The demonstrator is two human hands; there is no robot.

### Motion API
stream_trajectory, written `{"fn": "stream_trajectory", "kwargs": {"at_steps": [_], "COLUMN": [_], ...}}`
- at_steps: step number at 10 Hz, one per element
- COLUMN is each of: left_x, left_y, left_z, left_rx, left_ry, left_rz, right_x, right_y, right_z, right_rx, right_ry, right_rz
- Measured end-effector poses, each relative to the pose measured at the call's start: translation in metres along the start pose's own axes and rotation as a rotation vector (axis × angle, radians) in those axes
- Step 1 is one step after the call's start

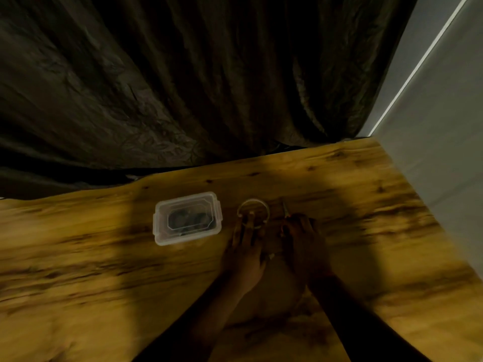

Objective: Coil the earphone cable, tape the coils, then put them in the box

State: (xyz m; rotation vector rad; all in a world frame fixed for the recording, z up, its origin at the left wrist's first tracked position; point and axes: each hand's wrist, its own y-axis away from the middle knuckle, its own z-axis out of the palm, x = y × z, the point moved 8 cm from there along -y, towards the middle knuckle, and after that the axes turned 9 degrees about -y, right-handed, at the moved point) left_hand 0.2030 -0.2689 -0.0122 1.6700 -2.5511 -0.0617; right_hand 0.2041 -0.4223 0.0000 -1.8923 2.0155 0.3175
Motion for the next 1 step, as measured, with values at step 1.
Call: {"fn": "stream_trajectory", "kwargs": {"at_steps": [1], "left_x": [-0.0001], "left_y": [0.0049], "left_z": [-0.002], "left_rx": [0.033], "left_ry": [0.028], "left_rz": [0.02], "right_x": [0.0024], "right_y": [0.0024], "right_z": [0.0005], "right_rx": [0.018], "right_ry": [-0.011], "right_rz": [0.028]}}
